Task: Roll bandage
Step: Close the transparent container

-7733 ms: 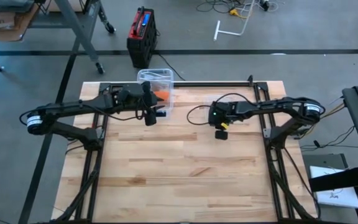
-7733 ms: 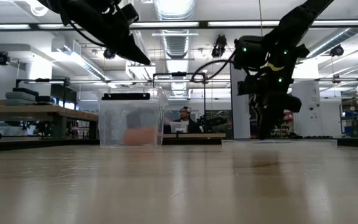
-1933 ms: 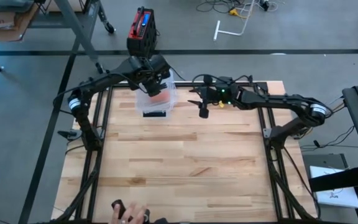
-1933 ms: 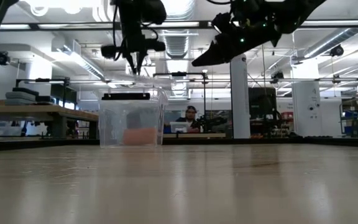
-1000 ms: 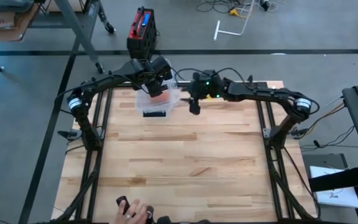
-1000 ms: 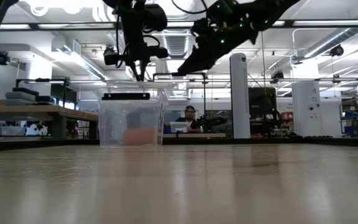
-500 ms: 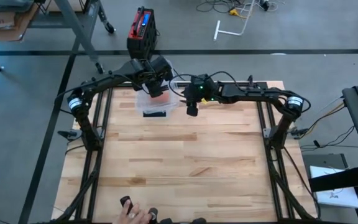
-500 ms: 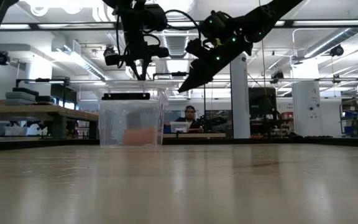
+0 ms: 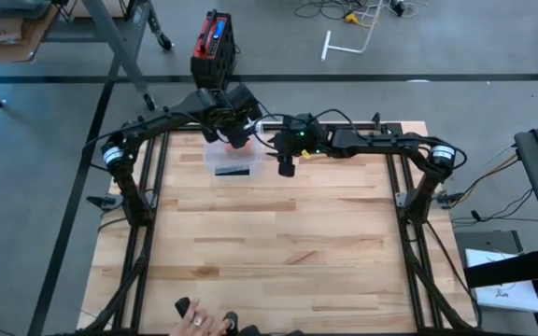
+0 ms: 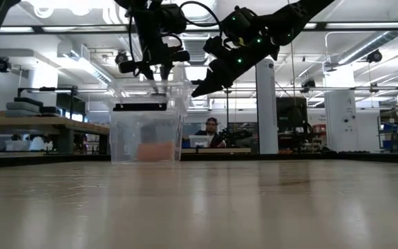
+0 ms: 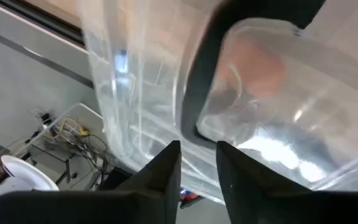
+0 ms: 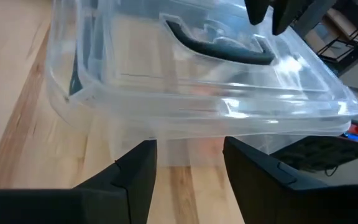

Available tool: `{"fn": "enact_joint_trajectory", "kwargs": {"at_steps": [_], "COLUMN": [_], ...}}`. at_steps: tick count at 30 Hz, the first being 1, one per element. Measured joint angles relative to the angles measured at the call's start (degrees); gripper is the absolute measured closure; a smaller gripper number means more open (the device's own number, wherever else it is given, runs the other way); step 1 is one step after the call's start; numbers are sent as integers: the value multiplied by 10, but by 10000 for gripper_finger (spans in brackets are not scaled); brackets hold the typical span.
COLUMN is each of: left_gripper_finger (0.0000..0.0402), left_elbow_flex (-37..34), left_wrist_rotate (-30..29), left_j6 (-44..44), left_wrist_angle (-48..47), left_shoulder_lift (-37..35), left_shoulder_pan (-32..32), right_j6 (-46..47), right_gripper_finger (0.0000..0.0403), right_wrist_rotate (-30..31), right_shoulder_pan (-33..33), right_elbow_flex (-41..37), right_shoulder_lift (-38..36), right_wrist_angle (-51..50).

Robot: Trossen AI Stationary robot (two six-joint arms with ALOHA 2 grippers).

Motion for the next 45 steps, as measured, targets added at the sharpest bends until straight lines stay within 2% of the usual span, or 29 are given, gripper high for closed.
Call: {"fn": "enact_joint_trajectory", "kwargs": {"at_steps": [5, 9, 11, 14, 18, 21, 24, 30, 33, 35, 40, 45], "left_gripper_finger": [292, 276, 269, 263, 265, 269, 273, 280, 285, 286, 283, 280], "left_elbow_flex": [0, 0, 0, 0, 2, 2, -26, -186, -264, -302, -362, -383], "left_wrist_rotate": [-8, -62, -88, -107, -121, -61, 7, -3, -2, 5, 15, 19], "left_j6": [0, -29, -83, -272, -662, -844, -957, -1021, -1029, -1046, -1090, -1116], "left_wrist_angle": [7, 17, 10, -12, -41, -109, -132, -44, 21, 32, 40, 47], "left_shoulder_lift": [0, -2, -11, -38, -80, -120, -167, -289, -331, -350, -380, -402], "left_shoulder_pan": [0, 0, -1, -9, -27, -28, -24, 0, 4, 3, 4, 1], "right_j6": [0, 11, 14, 16, 16, 19, 45, 104, 132, 158, 186, 192], "right_gripper_finger": [228, 229, 229, 231, 233, 232, 229, 235, 238, 239, 240, 240], "right_wrist_rotate": [-3, -15, -13, -10, -10, -11, -18, -30, -30, -30, -1, 17], "right_shoulder_pan": [3, 5, 5, 3, 3, 4, 9, 31, 43, 47, 52, 53], "right_elbow_flex": [0, 0, 0, 0, 0, 0, 0, 0, 0, 2, 5, 20], "right_shoulder_lift": [0, 0, 0, 0, -3, -16, -26, -10, -4, -3, 1, 24], "right_wrist_angle": [-6, -6, -7, -7, -18, -50, -88, -105, -94, -89, -61, -41]}}
